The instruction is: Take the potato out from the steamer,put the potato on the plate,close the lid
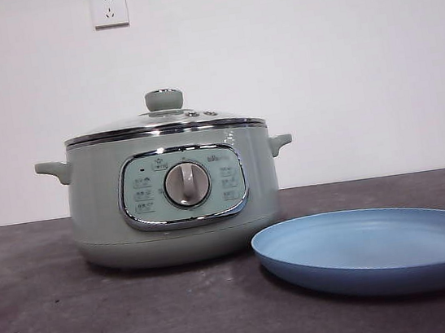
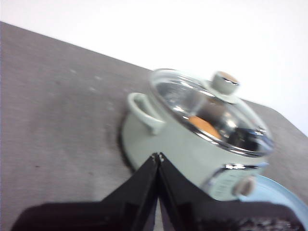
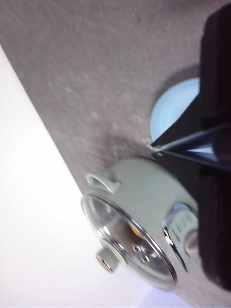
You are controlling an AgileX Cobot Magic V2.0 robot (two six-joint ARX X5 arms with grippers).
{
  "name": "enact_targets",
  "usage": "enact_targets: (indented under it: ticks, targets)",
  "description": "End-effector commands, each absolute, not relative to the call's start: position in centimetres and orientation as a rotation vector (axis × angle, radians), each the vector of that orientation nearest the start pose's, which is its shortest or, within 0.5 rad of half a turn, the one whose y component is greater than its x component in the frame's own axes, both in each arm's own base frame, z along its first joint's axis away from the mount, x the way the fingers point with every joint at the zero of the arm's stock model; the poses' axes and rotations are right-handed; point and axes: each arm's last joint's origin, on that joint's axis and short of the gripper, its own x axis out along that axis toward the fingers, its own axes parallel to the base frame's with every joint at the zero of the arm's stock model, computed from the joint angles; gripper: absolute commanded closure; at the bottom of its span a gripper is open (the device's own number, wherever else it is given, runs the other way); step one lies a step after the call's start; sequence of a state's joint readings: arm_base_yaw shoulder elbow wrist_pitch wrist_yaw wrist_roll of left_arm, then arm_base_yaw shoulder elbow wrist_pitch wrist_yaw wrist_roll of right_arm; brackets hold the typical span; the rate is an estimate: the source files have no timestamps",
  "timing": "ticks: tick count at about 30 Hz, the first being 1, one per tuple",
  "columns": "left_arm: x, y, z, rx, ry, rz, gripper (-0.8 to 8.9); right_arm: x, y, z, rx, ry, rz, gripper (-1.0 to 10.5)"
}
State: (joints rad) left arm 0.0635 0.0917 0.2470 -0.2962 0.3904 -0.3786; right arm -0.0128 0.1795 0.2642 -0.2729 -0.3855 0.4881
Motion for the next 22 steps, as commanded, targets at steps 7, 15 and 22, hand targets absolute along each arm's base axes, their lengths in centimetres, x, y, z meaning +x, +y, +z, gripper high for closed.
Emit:
enact_targets:
  ticks: [7,15,22]
  targets:
    - [9.4,-1.0,26.6,-0.3,0.333,-0.477,8.22,10.7,1.5,28.8,0.359,0.466,0.515,9.6]
    - [11.1,-1.3,30.8,-0.221,0.461,-0.662,8.22,12.2,2.6,34.0,0.137,0.654,0.674,9.6]
    - [11.4,-1.6,32.8,-0.163,0.567,-0.741,8.22,12.8,3.7,35.3,0.078,0.755,0.768,9.6]
